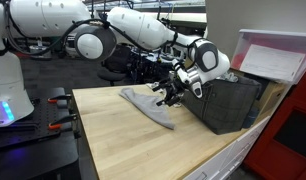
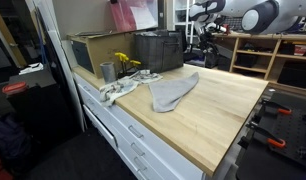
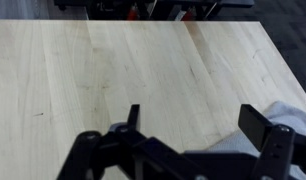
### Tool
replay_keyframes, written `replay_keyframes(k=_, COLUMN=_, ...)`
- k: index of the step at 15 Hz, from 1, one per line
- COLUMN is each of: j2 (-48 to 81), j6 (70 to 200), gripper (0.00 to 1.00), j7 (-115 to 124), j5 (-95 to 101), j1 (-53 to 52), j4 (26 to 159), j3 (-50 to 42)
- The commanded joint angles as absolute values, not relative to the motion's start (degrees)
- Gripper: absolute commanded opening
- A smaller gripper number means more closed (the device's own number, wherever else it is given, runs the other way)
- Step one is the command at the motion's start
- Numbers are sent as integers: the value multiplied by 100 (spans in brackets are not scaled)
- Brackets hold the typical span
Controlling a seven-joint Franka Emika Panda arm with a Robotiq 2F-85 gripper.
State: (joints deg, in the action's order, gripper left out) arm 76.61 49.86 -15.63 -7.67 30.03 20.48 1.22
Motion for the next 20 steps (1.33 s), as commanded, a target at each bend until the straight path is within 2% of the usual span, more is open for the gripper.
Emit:
replay_keyframes(k=1, j2=7685, j6=5878, gripper=100, j7=-1424, j5=-842, j1=2950, j4=2048, j3=179)
replay_keyframes(k=8, j2=8200, j6=8058, gripper=100, j7=-1346, j5=-761, j1=2773, j4=2093, j3=133)
replay_keyframes(k=16, j2=8505, j6=8983, gripper=100, j7=-1191, j5=-660, j1=2785, j4=2119, j3=72)
replay_keyframes(k=17, j2=8506, j6=9003, gripper=96, j7=-1205, j5=-634, j1=2779, j4=2125, j3=55)
replay_keyframes(k=18, j2=8506, j6=9021, gripper=74, j7=-1212, j5=-622, j1=2776, j4=2116, j3=45)
replay_keyframes(k=20, j2=8506, j6=9071, gripper=69, j7=-1234, j5=-607, j1=2765, j4=2107, j3=28)
